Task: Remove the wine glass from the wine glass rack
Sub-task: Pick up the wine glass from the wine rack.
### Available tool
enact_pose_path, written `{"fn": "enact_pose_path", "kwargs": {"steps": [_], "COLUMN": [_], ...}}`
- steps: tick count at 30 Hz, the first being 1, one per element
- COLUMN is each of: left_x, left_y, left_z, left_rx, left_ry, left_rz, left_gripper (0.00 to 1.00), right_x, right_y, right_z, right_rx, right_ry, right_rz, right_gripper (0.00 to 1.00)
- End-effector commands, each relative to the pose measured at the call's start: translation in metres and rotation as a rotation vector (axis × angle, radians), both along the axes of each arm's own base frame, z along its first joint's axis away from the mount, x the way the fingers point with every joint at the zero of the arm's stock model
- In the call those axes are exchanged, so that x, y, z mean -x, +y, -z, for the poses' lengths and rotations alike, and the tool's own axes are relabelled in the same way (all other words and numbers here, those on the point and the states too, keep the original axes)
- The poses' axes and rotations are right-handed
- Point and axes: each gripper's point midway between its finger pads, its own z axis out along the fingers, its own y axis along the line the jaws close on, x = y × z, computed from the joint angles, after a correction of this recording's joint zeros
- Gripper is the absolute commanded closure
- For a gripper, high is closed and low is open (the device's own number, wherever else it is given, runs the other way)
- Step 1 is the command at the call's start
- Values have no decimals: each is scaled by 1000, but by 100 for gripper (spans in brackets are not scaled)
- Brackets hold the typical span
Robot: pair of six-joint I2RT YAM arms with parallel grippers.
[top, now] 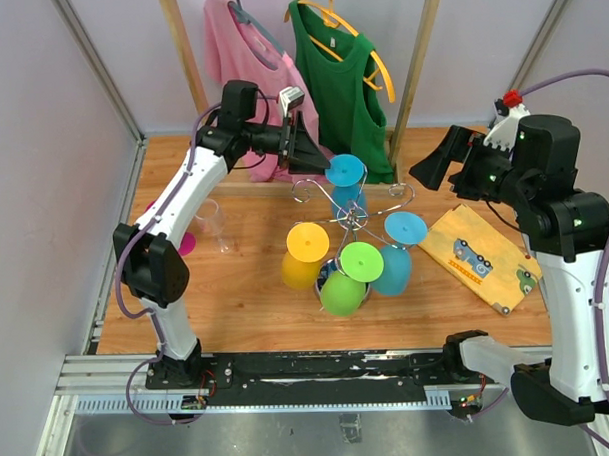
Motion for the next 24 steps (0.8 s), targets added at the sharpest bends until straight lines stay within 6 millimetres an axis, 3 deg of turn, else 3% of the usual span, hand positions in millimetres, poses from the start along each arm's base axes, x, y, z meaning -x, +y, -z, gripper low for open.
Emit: {"fn": "enact_pose_path", "kwargs": {"steps": [1,7,24], "left_x": [16,17,25], "left_y": [-2,-2,-5], "left_z": [-16,-18,-15], "left_rx": [31,35,47], "left_ry": [-29,-26,3], "left_rz": [42,45,93], "left_gripper": [51,61,67], "right_x": [1,1,-1], "right_y": [-7,-7,-8], "right_z": [1,2,5], "right_rx": [5,7,17], "right_ry": [-3,-2,5], "right_rz": [29,28,30], "right_gripper": [1,1,2]}}
